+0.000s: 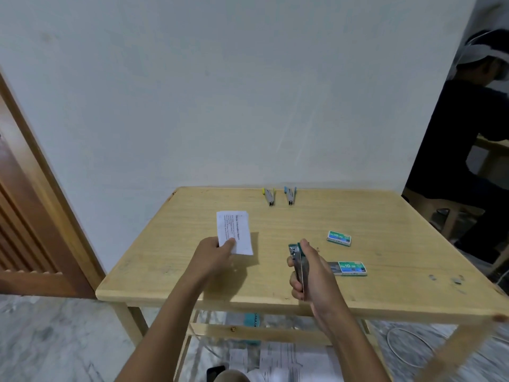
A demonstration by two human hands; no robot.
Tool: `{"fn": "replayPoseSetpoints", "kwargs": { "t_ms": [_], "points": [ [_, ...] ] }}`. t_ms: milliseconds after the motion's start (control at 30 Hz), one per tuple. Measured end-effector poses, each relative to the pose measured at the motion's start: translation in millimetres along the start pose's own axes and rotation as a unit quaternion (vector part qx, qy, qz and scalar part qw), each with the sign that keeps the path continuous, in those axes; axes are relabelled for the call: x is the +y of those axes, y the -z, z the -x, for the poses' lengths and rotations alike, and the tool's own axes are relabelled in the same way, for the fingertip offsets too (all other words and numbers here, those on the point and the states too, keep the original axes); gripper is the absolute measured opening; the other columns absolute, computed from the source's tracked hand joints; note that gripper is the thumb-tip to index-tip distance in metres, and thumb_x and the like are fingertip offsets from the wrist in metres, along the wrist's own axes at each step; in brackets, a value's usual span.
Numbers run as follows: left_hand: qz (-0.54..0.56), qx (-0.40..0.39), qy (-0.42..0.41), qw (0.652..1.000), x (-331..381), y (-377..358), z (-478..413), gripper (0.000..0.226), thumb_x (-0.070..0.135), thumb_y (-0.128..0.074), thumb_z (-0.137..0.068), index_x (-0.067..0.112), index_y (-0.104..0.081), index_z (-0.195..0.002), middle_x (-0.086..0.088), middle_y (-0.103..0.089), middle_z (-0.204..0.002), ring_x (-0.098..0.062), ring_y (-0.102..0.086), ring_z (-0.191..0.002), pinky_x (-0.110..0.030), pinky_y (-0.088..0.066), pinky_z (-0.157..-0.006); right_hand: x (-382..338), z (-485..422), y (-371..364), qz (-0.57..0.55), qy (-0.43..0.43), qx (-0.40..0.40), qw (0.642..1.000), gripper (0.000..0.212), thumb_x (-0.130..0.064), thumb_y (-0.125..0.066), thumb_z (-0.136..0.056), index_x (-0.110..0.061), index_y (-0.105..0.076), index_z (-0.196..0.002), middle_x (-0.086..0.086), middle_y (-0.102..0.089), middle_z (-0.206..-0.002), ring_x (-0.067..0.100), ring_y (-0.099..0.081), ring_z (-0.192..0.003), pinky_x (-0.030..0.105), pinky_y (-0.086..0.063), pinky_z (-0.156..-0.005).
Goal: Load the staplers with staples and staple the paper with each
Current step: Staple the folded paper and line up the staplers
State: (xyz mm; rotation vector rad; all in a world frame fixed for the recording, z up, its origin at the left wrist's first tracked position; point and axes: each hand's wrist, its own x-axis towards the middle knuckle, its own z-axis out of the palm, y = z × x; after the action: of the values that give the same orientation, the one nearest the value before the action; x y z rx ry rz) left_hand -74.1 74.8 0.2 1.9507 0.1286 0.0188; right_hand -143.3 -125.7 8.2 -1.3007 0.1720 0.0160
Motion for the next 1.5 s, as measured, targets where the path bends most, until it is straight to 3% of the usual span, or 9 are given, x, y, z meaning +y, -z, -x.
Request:
{"fn": "replayPoseSetpoints", "kwargs": {
  "t_ms": [167,333,467,667,800,900,1000,1200,1500],
  "points": [
    [-0.185,0.072,0.051,0.979,-28.1,17.3,-53.8,0.041,0.038,-0.05,-0.096,0.009,-0.064,-0.121,-0.013,-0.064,-0.123,-0.033,-0.056,-0.111,-0.042,-0.047,-0.094,0.6,0.4,1.0,0.056,-0.002,-0.016,0.998,0.02,-0.023,-0.048,-0.1,-0.006,-0.058,-0.099,0.009,-0.056,-0.084,0.013,-0.044,-0.048,0.025,-0.034,-0.042],
    [-0.229,0.189,-0.014,0.955,-42.9,22.4,-69.8,0.051,0.033,-0.055,-0.093,0.012,-0.04,-0.137,-0.015,-0.04,-0.139,-0.037,-0.041,-0.124,-0.049,-0.032,-0.099,-5.2,-11.9,-6.4,0.196,0.032,-0.033,0.98,0.013,-0.034,-0.052,-0.099,-0.027,-0.057,-0.109,0.005,-0.063,-0.085,0.013,-0.054,-0.055,0.03,-0.045,-0.053],
    [-0.309,0.16,-0.074,0.935,-51.9,16.5,-68.4,0.04,0.048,-0.049,-0.091,0.024,-0.061,-0.121,0.0,-0.057,-0.129,-0.026,-0.045,-0.119,-0.047,-0.028,-0.098,-4.3,-52.0,-12.8,0.31,0.061,-0.023,0.949,0.03,-0.042,-0.057,-0.094,-0.013,-0.066,-0.097,0.002,-0.052,-0.069,0.016,-0.05,-0.061,0.034,-0.042,-0.057],
    [-0.324,0.179,-0.08,0.926,-55.4,12.6,-70.1,0.048,0.06,-0.055,-0.081,0.027,-0.065,-0.115,0.009,-0.059,-0.125,-0.018,-0.045,-0.118,-0.04,-0.029,-0.096,0.0,-142.3,-31.6,0.539,0.117,0.031,0.834,0.033,-0.045,-0.054,-0.093,-0.017,-0.046,-0.077,-0.002,-0.049,-0.075,0.015,-0.043,-0.059,0.029,-0.03,-0.052],
    [-0.324,0.193,-0.093,0.921,-58.1,12.4,-73.1,0.044,0.059,-0.054,-0.081,0.028,-0.066,-0.11,0.011,-0.059,-0.121,-0.017,-0.045,-0.113,-0.038,-0.03,-0.095,7.6,-193.7,-47.7,0.67,0.12,0.056,0.731,0.033,-0.042,-0.05,-0.097,-0.011,-0.058,-0.103,0.007,-0.058,-0.105,0.026,-0.059,-0.086,0.032,-0.04,-0.066],
    [-0.329,0.198,-0.093,0.919,-60.1,10.5,-75.5,0.043,0.058,-0.053,-0.08,0.029,-0.065,-0.109,0.012,-0.057,-0.119,-0.016,-0.045,-0.111,-0.036,-0.03,-0.094,11.0,-217.3,-64.1,0.702,0.114,0.076,0.699,0.037,-0.043,-0.047,-0.098,-0.01,-0.062,-0.106,0.01,-0.059,-0.115,0.029,-0.062,-0.096,0.034,-0.042,-0.072],
    [-0.323,0.208,-0.098,0.918,-60.9,9.5,-77.0,0.041,0.058,-0.054,-0.079,0.029,-0.065,-0.107,0.013,-0.056,-0.116,-0.015,-0.044,-0.109,-0.034,-0.029,-0.092,13.3,-234.0,-74.7,0.69,0.103,0.095,0.71,0.039,-0.045,-0.048,-0.097,-0.009,-0.062,-0.104,0.012,-0.058,-0.119,0.03,-0.062,-0.097,0.035,-0.045,-0.075],
    [-0.319,0.218,-0.104,0.917,-62.2,10.1,-79.4,0.04,0.056,-0.056,-0.079,0.029,-0.067,-0.105,0.012,-0.057,-0.115,-0.014,-0.044,-0.108,-0.033,-0.029,-0.089,5.4,-233.2,-71.0,0.579,0.045,0.093,0.809,0.065,-0.049,-0.059,-0.089,-0.013,-0.039,-0.14,0.007,-0.062,-0.123,0.027,-0.062,-0.105,0.03,-0.041,-0.07],
    [-0.327,0.223,-0.104,0.913,-62.5,8.2,-79.3,0.039,0.055,-0.057,-0.081,0.027,-0.068,-0.105,0.01,-0.058,-0.115,-0.016,-0.046,-0.107,-0.033,-0.03,-0.089,32.1,-210.4,-42.9,0.472,0.129,0.049,0.871,0.031,-0.021,-0.071,-0.087,-0.017,-0.068,-0.117,-0.001,-0.069,-0.106,0.009,-0.06,-0.088,0.023,-0.046,-0.08]
  ]
}}
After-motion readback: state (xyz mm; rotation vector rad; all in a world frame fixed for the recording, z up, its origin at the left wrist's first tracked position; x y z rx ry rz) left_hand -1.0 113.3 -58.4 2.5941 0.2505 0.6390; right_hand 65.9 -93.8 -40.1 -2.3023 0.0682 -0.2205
